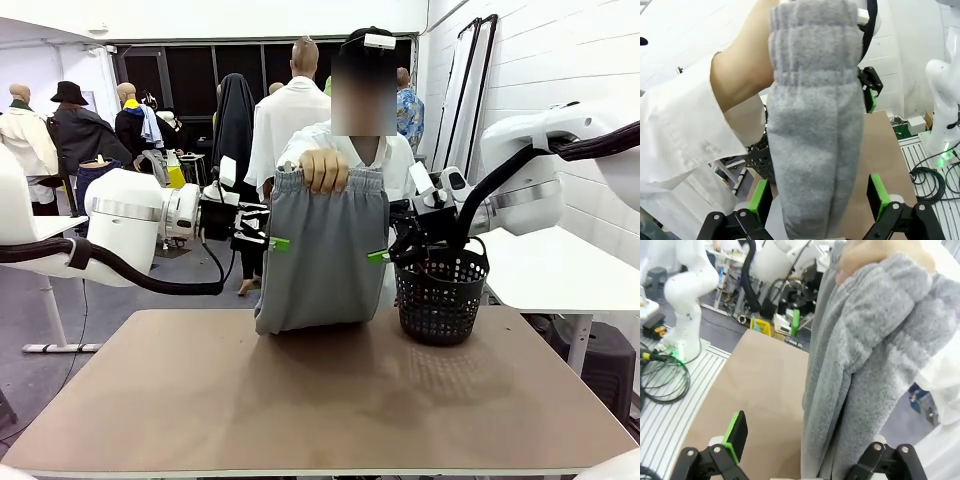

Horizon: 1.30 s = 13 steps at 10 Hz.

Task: Fold the training pants.
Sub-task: Grab both ends of the Training pants handed by a person.

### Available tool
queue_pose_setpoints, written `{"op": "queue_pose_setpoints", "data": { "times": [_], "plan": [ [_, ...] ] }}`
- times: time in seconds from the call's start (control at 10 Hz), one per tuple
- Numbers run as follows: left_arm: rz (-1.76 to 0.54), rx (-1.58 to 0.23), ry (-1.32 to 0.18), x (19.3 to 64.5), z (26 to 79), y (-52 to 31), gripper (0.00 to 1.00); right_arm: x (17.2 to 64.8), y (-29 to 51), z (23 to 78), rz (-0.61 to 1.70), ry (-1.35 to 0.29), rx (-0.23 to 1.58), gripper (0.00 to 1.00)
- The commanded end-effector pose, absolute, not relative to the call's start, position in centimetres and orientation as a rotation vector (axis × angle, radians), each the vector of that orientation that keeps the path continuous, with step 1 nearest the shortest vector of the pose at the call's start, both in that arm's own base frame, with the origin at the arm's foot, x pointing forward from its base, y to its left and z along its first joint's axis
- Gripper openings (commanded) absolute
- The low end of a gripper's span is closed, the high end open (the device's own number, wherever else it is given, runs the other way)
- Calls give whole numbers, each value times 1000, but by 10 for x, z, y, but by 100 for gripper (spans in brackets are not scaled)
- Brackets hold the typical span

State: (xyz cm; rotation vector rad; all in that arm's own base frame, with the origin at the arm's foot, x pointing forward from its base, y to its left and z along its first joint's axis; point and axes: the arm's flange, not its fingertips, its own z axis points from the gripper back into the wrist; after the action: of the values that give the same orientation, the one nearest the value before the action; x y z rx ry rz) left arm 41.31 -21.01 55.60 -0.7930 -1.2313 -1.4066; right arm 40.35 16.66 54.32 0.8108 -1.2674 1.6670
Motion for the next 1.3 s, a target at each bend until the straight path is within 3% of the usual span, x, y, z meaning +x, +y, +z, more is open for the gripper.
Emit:
{"op": "queue_pose_setpoints", "data": {
  "times": [0.0,0.4,1.1,1.2],
  "plan": [
    [-1386,-806,-1226,423,559,-216,100,411,163,547,1617,-1286,935,100],
    [-1386,-853,-1227,431,556,-213,100,428,162,547,1553,-1322,1096,100],
    [-1381,-966,-1193,433,567,-227,100,449,175,546,1470,-1288,1167,100],
    [-1386,-960,-1189,434,566,-227,87,451,175,545,1460,-1276,1180,100]
  ]
}}
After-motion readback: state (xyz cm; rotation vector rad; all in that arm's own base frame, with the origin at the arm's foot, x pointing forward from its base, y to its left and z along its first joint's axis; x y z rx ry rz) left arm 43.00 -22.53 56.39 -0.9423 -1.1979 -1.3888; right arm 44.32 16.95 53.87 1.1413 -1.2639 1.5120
